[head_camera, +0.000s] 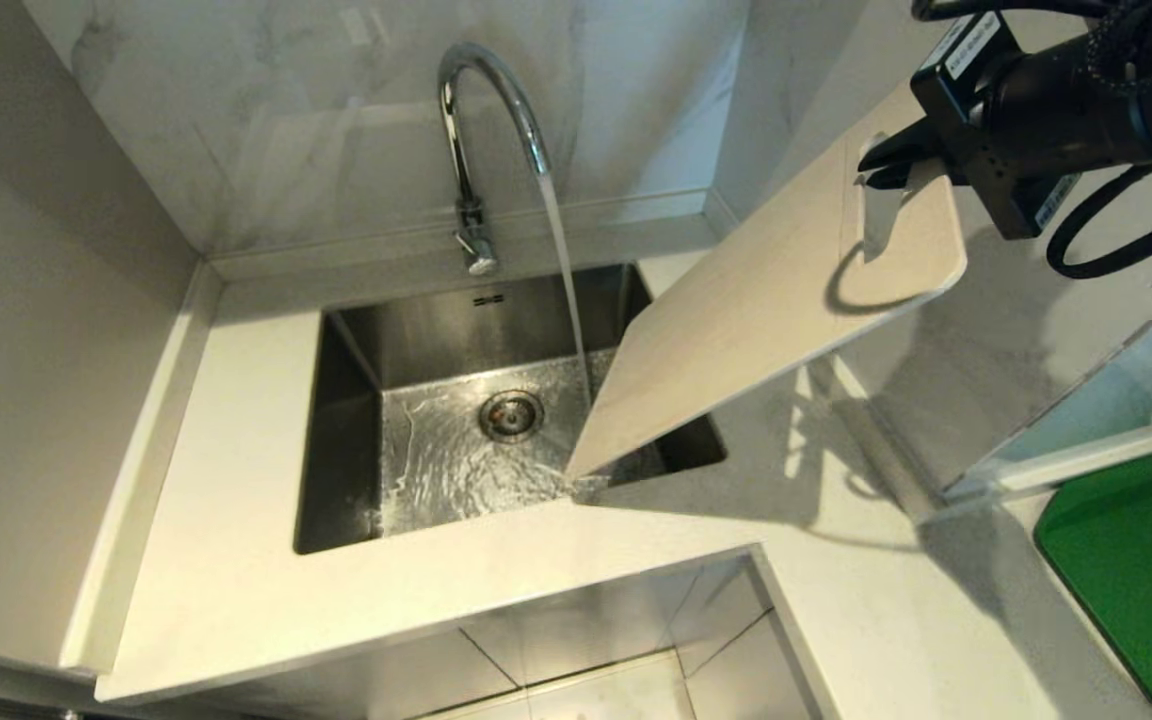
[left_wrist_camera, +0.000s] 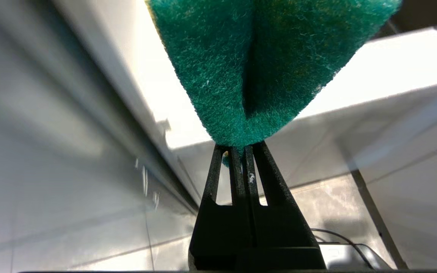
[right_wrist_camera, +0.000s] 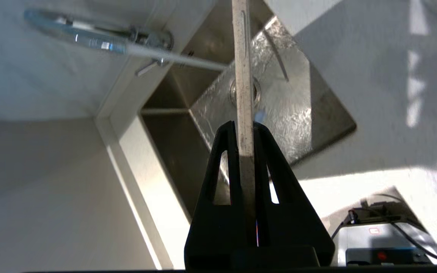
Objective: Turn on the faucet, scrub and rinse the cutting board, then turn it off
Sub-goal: Scrub the cutting board underwater
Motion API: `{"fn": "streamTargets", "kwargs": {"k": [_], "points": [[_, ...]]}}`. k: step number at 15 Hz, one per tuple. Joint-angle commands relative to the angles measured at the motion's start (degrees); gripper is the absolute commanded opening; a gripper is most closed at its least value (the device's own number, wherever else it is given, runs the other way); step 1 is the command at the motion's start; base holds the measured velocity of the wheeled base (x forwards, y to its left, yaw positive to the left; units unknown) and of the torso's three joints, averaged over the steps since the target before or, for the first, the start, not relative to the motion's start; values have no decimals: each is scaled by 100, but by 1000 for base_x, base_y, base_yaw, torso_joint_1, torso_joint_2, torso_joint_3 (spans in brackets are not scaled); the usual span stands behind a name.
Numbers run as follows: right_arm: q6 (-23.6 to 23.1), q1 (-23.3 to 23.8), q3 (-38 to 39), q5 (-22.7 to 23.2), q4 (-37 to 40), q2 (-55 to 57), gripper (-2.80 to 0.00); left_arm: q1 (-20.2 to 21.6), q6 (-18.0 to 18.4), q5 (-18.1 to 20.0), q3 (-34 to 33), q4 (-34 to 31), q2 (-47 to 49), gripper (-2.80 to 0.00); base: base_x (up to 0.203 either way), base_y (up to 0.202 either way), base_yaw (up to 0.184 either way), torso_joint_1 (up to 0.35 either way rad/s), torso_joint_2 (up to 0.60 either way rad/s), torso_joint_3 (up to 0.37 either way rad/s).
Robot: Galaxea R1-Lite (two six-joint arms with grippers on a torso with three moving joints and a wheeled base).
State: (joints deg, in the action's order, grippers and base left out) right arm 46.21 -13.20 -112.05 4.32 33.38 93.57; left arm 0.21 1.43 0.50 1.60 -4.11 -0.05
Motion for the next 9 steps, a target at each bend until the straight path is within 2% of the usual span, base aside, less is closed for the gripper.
{"fn": "streamTargets", "kwargs": {"k": [1, 9], "points": [[28, -7, -1, -1, 20, -6, -280, 6, -2, 3, 7, -2, 5, -280, 216, 0, -19, 12, 7, 2], [19, -7, -1, 104, 24, 12, -280, 5, -11, 12, 7, -11, 5, -280, 196, 0, -3, 1, 4, 2]]}}
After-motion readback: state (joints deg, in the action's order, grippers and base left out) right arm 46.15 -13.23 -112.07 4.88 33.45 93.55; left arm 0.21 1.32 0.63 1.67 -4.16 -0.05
